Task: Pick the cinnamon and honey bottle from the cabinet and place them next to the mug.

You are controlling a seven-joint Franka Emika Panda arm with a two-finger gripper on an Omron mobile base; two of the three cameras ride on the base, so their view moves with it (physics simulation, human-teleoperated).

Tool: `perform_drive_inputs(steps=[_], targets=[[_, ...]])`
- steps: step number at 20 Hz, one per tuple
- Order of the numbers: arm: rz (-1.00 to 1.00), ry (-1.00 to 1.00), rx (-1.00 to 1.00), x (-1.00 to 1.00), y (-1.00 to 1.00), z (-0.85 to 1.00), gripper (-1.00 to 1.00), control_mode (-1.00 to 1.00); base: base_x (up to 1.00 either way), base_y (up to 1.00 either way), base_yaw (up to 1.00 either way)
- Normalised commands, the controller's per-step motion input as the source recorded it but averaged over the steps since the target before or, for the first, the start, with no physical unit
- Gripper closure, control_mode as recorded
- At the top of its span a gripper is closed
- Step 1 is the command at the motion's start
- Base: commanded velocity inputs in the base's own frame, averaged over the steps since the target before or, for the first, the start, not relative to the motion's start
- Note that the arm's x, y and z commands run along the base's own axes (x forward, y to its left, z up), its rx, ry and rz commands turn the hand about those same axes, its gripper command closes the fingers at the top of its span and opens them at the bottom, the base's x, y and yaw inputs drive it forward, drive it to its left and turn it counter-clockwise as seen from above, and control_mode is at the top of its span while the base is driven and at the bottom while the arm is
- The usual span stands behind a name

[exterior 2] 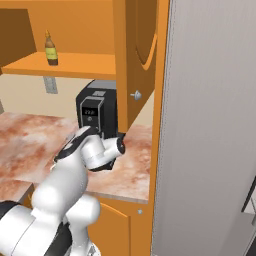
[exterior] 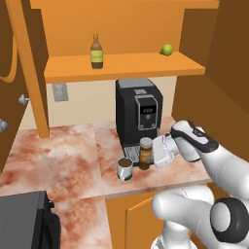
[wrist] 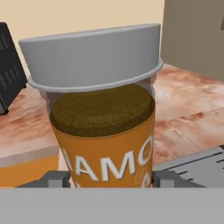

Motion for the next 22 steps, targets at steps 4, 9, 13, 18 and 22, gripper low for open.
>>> perform_drive_inputs(steps=[4,9,13,18,22], targets=[[0.0,-0.03,0.0,0.17,0.02,-0.34,1.0,-1.0,0.0,0.0,0.0],[0.0,-0.05,0.0,0.15,0.01,-0.31,1.0,-1.0,0.0,0.0,0.0],[0.0,-0.07,0.0,0.13,0.02,-0.28,1.0,-1.0,0.0,0.0,0.0],[0.0,-0.1,0.0,0.11,0.02,-0.22,1.0,-1.0,0.0,0.0,0.0],[0.0,-0.11,0.0,0.04,0.1,-0.09,1.0,-1.0,0.0,0.0,0.0]])
